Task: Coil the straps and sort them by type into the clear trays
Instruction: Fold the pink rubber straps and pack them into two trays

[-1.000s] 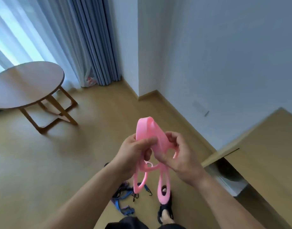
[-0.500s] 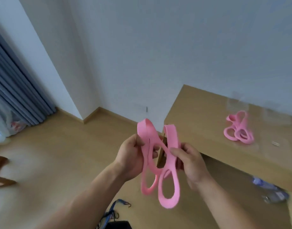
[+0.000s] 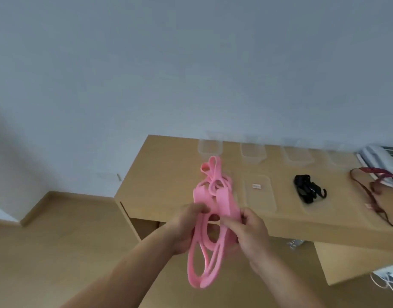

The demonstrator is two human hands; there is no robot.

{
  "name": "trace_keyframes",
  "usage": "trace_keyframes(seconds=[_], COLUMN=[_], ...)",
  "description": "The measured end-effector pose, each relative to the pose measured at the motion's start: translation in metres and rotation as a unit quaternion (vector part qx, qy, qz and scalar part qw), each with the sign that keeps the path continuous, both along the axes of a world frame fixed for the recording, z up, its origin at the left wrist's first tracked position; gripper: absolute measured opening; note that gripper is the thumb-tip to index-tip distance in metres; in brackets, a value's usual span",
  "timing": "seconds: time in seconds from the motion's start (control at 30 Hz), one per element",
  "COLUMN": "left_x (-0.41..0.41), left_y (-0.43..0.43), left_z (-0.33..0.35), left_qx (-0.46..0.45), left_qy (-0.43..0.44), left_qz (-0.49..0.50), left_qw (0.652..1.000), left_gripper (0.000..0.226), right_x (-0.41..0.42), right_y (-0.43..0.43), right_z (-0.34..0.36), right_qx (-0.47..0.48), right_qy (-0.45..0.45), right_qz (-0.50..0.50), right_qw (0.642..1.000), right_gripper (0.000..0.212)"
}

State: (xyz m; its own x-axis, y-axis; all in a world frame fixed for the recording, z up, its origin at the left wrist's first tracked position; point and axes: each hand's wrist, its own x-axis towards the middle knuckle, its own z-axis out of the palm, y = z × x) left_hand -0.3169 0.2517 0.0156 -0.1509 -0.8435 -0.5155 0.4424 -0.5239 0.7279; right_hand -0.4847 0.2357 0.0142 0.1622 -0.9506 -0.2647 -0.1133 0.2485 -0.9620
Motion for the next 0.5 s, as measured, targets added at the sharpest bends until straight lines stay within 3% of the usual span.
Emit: trace_keyframes(seconds=[0.1, 0.3, 0.5], left_x=[-0.022, -0.011, 0.018], left_y=[-0.039, -0.129, -0.221], left_z=[-0.007, -0.02, -0.064], left_qx=[-0.015, -0.024, -0.002], left_qy=[-0.068, -0.287, -0.344], left_qz=[0.025, 0.047, -0.013], left_qw=[0.997, 0.957, 0.939], left_gripper=[0.024, 0.02, 0.017], right_x=[-0.032, -0.065, -0.074], right_y=[-0.031, -0.1, -0.179], right_z=[-0.009, -0.028, -0.043], right_qx=[-0.003, 0.031, 0.061], right_qy=[0.016, -0.006, 0.088], right_qz=[-0.028, -0.111, -0.09], right_qw=[0.999, 0.993, 0.99], right_gripper=[0.024, 0.013, 0.013])
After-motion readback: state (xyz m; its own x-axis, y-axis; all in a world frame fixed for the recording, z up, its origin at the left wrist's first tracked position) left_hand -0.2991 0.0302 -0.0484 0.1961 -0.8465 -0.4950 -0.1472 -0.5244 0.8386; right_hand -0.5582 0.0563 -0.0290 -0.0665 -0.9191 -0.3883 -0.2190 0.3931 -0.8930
